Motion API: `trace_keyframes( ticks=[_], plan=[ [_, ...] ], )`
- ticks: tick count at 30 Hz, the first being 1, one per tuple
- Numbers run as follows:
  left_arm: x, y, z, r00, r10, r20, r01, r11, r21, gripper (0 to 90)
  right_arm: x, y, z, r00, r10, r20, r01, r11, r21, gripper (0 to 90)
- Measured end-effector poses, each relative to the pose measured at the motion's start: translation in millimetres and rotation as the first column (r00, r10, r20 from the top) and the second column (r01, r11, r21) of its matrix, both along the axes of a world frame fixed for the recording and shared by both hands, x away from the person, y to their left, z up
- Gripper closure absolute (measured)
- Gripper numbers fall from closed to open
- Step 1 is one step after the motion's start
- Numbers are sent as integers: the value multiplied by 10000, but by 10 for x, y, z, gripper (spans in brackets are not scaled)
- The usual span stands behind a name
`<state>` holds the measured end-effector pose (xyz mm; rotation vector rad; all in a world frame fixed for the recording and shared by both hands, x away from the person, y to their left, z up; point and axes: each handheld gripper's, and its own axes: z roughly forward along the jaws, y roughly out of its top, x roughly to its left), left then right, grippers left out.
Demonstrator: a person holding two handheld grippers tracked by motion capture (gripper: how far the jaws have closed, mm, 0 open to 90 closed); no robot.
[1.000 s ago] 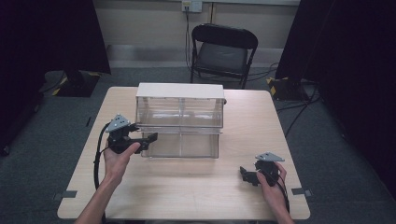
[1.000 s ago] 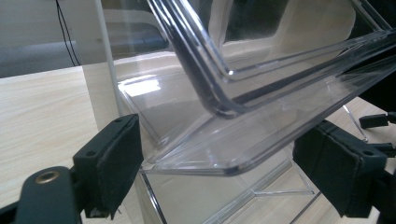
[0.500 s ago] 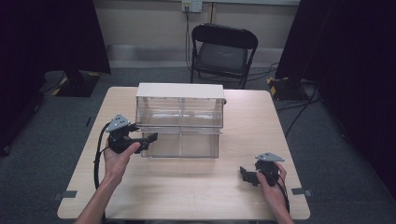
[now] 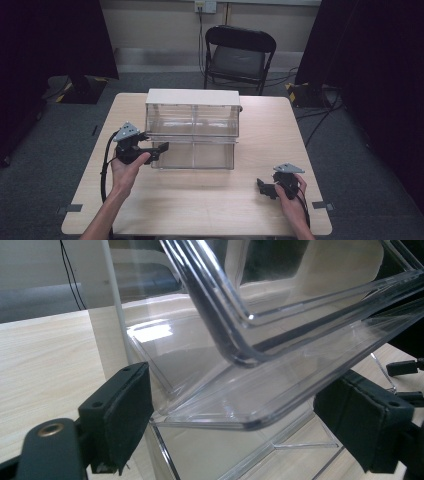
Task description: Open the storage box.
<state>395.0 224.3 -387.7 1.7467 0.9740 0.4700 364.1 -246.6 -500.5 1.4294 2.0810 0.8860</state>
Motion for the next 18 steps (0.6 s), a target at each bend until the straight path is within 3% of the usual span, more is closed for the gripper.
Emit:
trace_keyframes(
  ticks=[18],
  plan=[
    [3, -2, 1, 10000, -33, 11, 33, 10000, 33, 157, 0, 0, 0, 10000, -1, -1, 1, 10000, 0, 80]
  ],
)
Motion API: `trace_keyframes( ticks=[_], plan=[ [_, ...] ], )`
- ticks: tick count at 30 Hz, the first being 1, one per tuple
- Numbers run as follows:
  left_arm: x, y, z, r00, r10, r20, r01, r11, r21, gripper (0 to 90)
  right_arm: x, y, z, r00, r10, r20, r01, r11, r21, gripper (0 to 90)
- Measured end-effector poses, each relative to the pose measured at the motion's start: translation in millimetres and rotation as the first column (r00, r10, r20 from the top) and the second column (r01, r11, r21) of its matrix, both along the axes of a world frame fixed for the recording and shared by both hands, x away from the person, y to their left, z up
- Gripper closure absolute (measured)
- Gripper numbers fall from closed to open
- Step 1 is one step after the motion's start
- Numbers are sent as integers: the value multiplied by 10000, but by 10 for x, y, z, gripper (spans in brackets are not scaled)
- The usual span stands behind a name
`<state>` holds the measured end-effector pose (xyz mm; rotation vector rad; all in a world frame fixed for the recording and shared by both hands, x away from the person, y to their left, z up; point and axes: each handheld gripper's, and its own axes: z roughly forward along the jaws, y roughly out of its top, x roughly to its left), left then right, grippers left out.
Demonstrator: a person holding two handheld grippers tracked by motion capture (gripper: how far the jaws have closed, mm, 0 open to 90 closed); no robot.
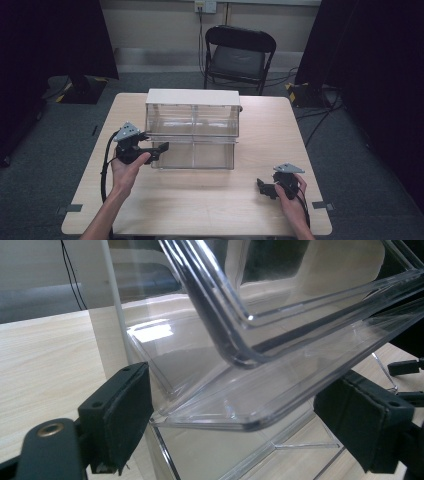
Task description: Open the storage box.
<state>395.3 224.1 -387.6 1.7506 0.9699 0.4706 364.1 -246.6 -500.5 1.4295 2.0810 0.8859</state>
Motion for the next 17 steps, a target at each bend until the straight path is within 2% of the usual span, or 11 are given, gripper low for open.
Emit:
trace_keyframes(
  ticks=[17],
  plan=[
    [3, -11, -7, 10000, 84, -31, -84, 10000, 48, 157, 0, 0, 0, 10000, -1, 2, 1, 10000, 2, 80]
  ],
)
